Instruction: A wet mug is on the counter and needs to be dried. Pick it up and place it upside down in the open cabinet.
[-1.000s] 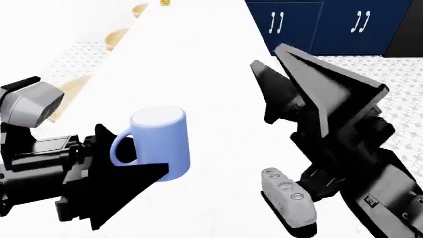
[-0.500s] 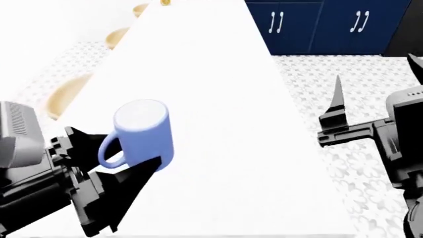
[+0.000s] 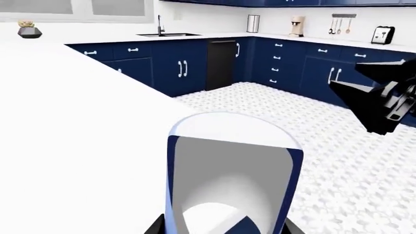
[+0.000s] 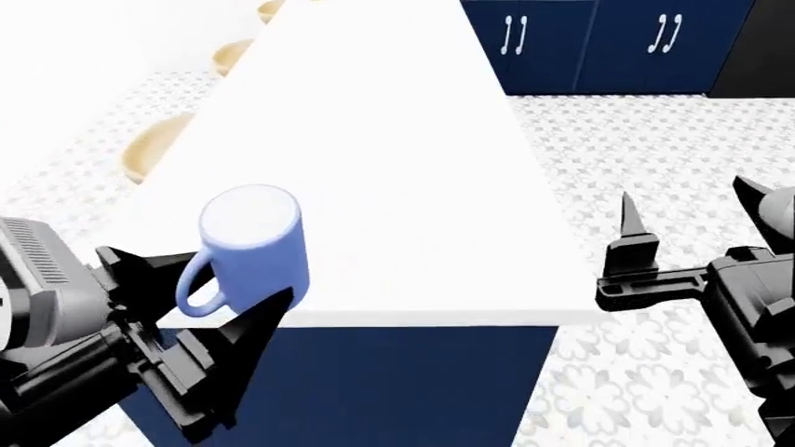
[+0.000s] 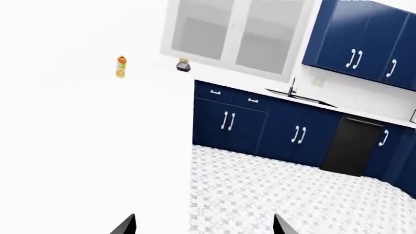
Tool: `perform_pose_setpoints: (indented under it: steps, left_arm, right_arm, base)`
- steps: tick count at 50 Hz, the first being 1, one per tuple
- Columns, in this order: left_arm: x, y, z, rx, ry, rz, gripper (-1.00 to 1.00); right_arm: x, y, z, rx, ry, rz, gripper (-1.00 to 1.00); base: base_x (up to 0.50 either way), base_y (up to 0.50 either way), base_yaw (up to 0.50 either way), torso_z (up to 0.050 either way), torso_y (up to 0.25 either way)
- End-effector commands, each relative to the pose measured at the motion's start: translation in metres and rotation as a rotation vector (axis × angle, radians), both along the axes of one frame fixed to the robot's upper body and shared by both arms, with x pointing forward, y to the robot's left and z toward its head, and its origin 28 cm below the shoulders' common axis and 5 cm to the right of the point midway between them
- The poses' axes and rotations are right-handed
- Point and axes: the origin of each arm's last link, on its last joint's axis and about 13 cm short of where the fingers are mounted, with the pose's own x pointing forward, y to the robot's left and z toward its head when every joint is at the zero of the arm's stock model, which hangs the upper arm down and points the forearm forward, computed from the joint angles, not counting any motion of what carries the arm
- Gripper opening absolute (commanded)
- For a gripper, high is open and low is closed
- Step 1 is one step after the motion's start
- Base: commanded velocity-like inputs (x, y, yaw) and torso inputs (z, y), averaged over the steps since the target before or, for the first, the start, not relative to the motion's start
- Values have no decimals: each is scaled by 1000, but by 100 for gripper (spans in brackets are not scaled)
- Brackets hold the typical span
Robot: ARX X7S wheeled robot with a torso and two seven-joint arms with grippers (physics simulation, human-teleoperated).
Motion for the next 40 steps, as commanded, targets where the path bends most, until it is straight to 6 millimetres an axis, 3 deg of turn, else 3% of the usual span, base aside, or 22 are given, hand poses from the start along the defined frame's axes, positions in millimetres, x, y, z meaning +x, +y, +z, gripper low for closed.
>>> perform_pose_setpoints:
  steps: [1,10,28,40]
  left_arm:
    - [-5,0,-2,-15,-30,102,-100]
    - [-6,0,-3,-18,-39,123,-100]
    - [-22,-5,-6,-28,-130,328,-100]
    - [-26,-6,-9,-38,-136,365,-100]
  right_arm:
    - [0,-2,-2,67,20,-18,100]
    - [3,-3,-6,92,21,-27,100]
    - [-3,8,-9,102,-47,-20,100]
    - [-11,19,-13,111,-83,26,100]
  base:
    - [0,0,0,0,0]
    - [0,0,32,0,0]
    - [-31,-2,500,0,0]
    - [-66,-9,500,0,0]
